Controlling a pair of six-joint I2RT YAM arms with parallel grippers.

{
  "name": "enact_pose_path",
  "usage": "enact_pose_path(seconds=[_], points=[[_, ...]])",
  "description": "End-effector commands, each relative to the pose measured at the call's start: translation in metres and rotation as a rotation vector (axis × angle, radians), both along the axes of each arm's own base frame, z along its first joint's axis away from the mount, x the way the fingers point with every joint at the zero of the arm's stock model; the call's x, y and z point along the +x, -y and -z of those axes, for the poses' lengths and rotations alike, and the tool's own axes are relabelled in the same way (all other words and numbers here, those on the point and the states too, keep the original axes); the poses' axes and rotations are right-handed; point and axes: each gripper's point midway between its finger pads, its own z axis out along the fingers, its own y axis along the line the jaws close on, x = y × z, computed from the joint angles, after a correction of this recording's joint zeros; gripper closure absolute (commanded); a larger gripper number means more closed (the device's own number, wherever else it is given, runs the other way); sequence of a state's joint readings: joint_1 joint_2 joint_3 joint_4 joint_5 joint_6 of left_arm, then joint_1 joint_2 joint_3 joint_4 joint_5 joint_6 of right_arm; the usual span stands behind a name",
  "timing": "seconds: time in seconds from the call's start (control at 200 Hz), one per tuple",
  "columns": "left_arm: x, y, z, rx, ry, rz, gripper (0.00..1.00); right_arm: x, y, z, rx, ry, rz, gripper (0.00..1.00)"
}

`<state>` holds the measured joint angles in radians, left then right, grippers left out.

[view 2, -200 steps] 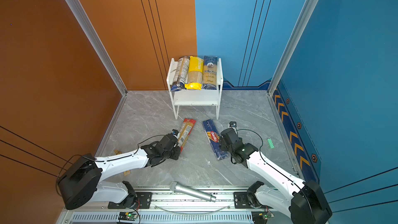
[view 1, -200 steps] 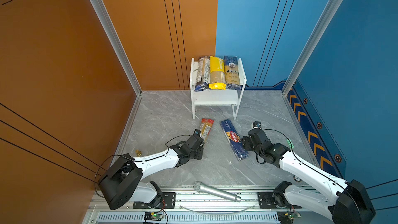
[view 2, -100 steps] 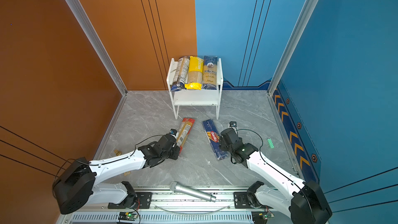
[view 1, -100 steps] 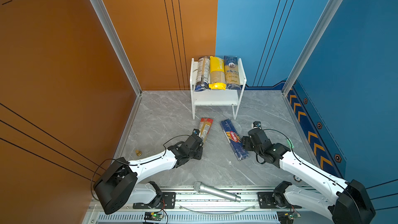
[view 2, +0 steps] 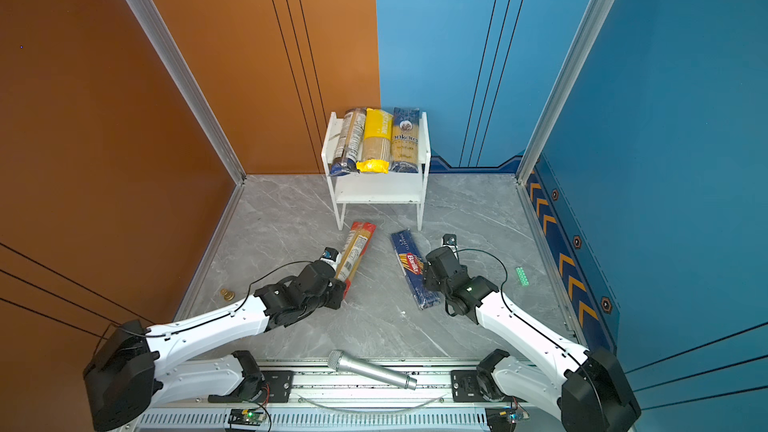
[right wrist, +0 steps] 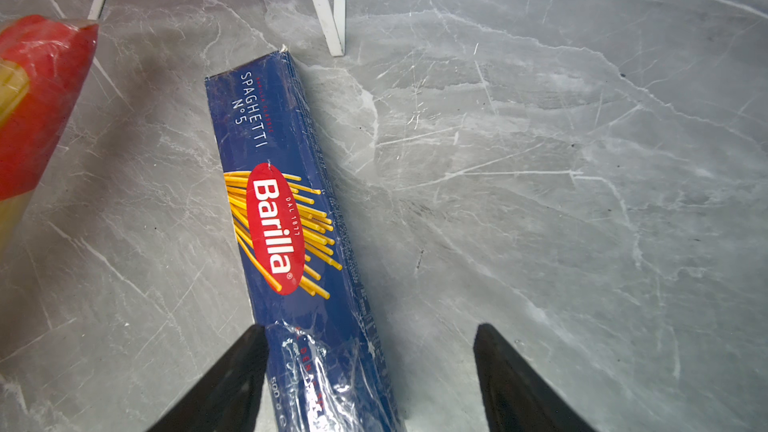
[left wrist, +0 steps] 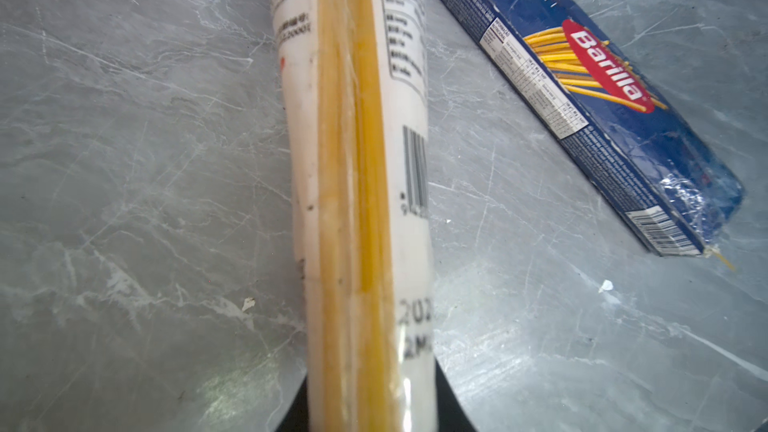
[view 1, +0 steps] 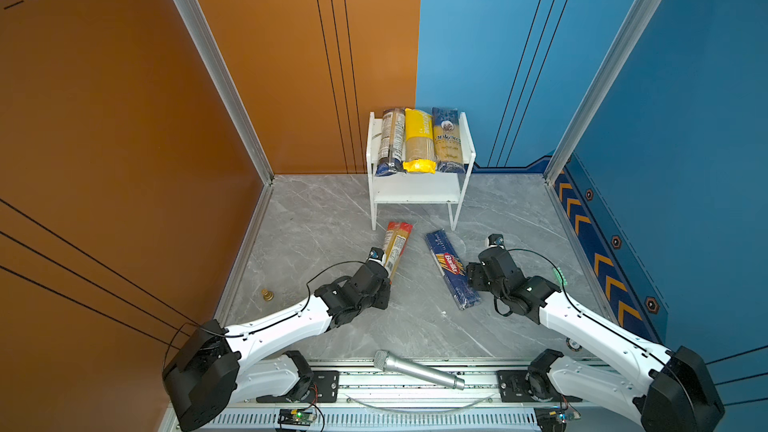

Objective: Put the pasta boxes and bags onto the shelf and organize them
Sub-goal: 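Lift the red-ended bag upright with the left gripper, then carry the upright red-ended bag toward the shelf's lower tier with the left gripper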

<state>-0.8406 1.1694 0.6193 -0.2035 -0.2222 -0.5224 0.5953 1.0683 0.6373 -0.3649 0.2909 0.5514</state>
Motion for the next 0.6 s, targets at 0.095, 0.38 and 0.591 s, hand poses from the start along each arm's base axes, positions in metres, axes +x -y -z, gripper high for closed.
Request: enact_pose_path(seconds=[0.095, 0.38, 0.591], points=[[0.02, 0.02, -0.076, -0.151, 0.175, -0.057, 1.0, 0.002, 0.0, -0.003, 0.016, 0.014, 0.018, 0.24], [0.008, 0.038, -0.095, -0.185, 0.159, 0.031, 1.0, 0.002, 0.001, -0.003, 0.015, 0.014, 0.018, 0.24], [-0.001, 0.044, -0.118, -0.222, 0.18, 0.055, 1.0, 0.002, 0.001, -0.002, 0.014, 0.012, 0.018, 0.24]])
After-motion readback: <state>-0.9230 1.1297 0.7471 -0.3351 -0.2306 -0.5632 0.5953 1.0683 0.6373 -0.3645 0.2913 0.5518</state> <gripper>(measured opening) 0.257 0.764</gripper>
